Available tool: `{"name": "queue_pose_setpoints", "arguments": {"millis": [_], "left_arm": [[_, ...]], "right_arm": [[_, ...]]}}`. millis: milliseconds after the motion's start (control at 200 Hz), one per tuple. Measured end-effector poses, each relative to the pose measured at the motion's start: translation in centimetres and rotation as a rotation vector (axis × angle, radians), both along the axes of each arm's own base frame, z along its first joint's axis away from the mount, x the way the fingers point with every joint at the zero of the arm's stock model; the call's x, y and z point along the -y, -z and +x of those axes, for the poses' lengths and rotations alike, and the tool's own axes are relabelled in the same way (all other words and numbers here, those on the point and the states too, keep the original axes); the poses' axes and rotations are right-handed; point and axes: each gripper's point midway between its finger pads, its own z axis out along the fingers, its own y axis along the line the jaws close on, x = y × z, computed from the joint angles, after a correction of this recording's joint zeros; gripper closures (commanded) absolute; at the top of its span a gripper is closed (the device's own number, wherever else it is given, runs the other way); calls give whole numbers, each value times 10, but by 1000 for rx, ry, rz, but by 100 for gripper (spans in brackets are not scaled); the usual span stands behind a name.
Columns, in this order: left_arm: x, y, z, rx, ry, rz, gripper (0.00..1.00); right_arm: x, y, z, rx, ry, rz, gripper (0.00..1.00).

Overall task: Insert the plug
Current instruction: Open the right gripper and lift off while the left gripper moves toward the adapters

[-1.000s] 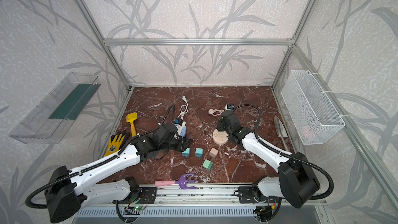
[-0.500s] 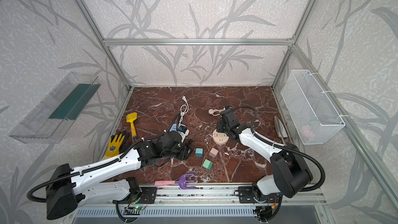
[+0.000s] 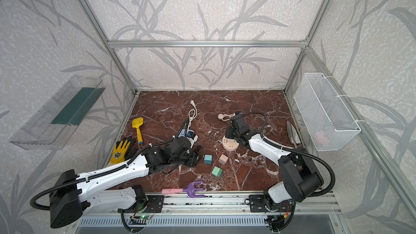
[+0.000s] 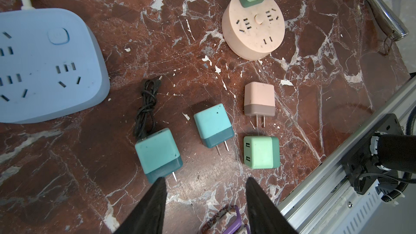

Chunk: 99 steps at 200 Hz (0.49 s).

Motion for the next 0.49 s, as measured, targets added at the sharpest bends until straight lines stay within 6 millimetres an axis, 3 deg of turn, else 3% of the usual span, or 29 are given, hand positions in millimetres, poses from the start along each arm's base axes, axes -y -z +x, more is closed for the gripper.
{"name": "queue_pose_setpoints", "arguments": {"millis": [495], "left_arm": [[-1,5,2,1,-4,23,44]], "right_arm": [[6,1,-11,-3,6,4,100]]}}
